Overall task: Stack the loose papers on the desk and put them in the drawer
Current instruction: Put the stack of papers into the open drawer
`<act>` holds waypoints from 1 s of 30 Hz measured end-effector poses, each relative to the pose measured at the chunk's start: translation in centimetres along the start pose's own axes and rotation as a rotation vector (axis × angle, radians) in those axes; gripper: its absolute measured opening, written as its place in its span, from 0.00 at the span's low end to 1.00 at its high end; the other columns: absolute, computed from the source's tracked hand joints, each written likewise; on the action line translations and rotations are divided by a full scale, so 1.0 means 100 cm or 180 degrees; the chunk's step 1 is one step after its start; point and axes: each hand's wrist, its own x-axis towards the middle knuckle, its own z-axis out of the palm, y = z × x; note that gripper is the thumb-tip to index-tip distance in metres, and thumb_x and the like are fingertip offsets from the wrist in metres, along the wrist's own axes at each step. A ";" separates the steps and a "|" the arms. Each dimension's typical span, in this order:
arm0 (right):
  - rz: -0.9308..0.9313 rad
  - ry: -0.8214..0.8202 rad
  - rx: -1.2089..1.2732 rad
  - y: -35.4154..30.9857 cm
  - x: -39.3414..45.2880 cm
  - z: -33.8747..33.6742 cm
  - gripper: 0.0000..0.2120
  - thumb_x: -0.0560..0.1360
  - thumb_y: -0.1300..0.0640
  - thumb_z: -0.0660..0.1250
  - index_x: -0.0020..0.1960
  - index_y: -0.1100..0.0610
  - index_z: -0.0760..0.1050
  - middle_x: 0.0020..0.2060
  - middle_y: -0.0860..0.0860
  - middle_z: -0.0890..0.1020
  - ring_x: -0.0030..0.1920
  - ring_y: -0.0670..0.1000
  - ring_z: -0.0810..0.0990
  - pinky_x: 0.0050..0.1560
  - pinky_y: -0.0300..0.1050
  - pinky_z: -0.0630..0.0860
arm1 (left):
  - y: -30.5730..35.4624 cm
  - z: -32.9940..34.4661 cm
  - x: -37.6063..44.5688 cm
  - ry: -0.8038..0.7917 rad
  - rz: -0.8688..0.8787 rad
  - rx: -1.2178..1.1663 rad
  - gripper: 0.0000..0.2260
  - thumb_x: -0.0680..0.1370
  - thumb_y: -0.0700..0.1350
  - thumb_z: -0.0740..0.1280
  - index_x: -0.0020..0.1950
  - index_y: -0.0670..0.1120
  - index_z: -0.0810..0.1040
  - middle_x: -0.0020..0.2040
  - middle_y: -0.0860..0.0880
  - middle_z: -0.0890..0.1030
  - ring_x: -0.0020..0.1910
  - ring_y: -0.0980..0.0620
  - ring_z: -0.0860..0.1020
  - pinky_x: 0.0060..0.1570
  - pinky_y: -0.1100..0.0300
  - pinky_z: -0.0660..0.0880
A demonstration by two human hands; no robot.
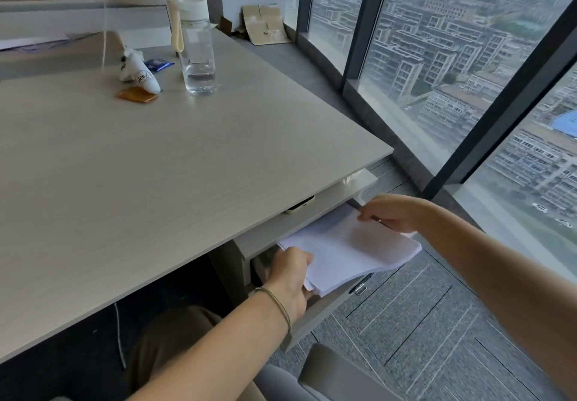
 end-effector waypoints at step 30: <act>-0.1097 0.1654 -0.1922 0.008 -0.051 0.039 0.09 0.69 0.56 0.63 0.42 0.60 0.80 0.41 0.58 0.84 0.44 0.62 0.83 0.38 0.47 0.75 | -0.022 0.045 -0.007 0.0130 0.3037 0.3124 0.13 0.73 0.42 0.63 0.54 0.51 0.81 0.53 0.52 0.80 0.54 0.50 0.77 0.54 0.56 0.75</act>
